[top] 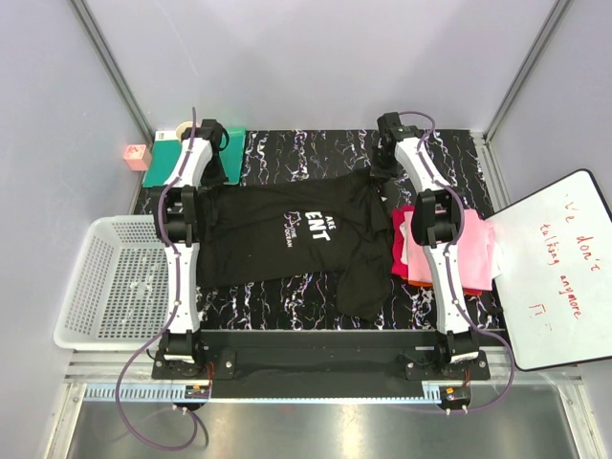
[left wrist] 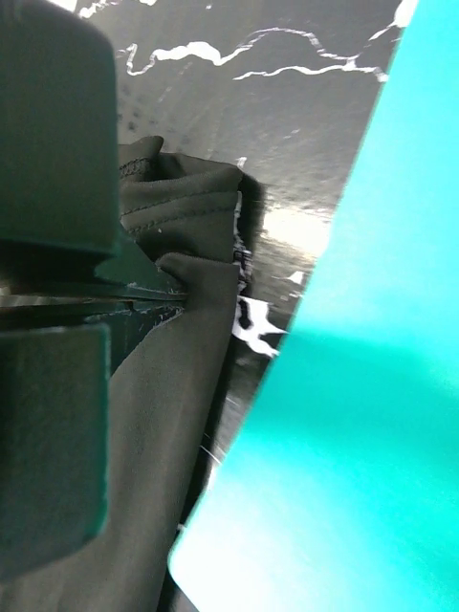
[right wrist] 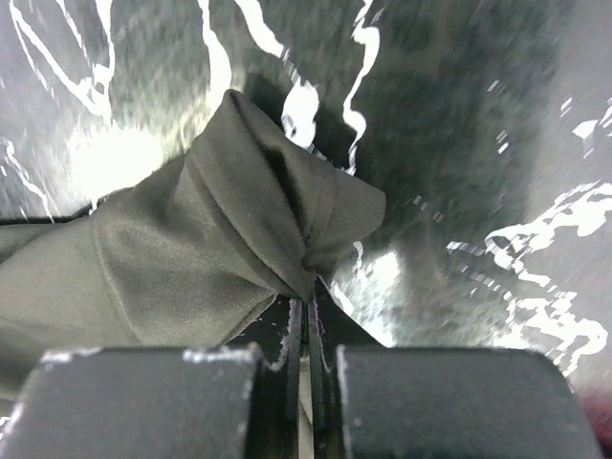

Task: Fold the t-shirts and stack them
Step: Fold the tshirt

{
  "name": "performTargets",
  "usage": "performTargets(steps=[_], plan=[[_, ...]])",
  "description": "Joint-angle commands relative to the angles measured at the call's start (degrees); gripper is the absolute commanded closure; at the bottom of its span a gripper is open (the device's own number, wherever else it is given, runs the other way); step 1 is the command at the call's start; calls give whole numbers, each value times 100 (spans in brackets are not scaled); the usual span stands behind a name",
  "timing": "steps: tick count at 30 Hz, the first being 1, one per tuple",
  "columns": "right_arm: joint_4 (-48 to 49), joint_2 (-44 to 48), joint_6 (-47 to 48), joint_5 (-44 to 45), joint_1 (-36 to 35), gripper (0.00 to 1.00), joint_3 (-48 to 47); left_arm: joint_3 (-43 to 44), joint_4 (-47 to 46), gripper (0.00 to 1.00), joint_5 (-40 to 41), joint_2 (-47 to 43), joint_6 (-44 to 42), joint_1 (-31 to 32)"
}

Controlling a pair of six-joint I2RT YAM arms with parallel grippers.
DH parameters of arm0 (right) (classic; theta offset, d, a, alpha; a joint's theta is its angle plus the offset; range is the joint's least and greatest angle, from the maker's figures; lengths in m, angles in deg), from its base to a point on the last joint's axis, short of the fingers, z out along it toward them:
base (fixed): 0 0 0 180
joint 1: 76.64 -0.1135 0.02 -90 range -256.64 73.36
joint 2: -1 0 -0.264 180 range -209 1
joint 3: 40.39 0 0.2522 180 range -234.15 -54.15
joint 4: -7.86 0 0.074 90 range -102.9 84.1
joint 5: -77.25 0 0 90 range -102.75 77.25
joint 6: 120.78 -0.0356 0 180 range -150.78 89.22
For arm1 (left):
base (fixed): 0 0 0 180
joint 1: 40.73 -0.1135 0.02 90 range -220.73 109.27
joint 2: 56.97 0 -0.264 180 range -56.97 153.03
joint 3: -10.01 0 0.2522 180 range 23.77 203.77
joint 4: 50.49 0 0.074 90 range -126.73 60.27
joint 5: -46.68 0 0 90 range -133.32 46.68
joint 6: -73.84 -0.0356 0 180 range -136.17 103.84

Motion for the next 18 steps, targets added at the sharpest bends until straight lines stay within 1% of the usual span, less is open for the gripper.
performTargets(steps=[1, 3, 5, 6, 7, 10, 11, 12, 13, 14, 15, 16, 17, 18], plan=[[139, -209, -117, 143, 155, 100, -449, 427, -247, 100, 104, 237, 258, -53], [139, -165, -99, 82, 164, 99, -431, 550, -405, 100, 8, 211, 294, -53], [148, -78, 6, 29, 173, 96, -300, 629, -607, 100, -72, 141, 311, -45], [148, 36, 41, 54, 173, 91, -239, 647, -660, 100, -185, 123, 320, -45], [156, 107, 76, 72, 173, 90, -81, 647, -748, 100, -247, 97, 303, -45], [191, 370, 94, 177, 173, 92, 200, 490, -810, 100, -520, -26, 189, -1], [200, 441, 85, 213, 173, 96, 262, 401, -828, 96, -573, -192, 136, 25], [218, 537, 85, 213, 173, 96, 307, 279, -880, 88, -652, -307, 66, 78], [227, 582, 94, 213, 173, 97, 368, 8, -907, 75, -652, -456, 22, 105], [235, 617, 85, 204, 173, 98, 395, -169, -933, 63, -696, -814, -14, 122], [244, 661, 94, 178, 173, 98, 404, -371, -1064, 38, -783, -1026, -31, 166], [253, 687, 94, 169, 173, 98, 404, -764, -1143, 30, -810, -1255, -75, 192], [253, 722, 85, 160, 173, 100, 404, -942, -1205, 20, -784, -1710, -119, 254], [253, 749, 94, 143, 173, 100, 412, -1109, -1336, 5, -767, -1932, -172, 280]])
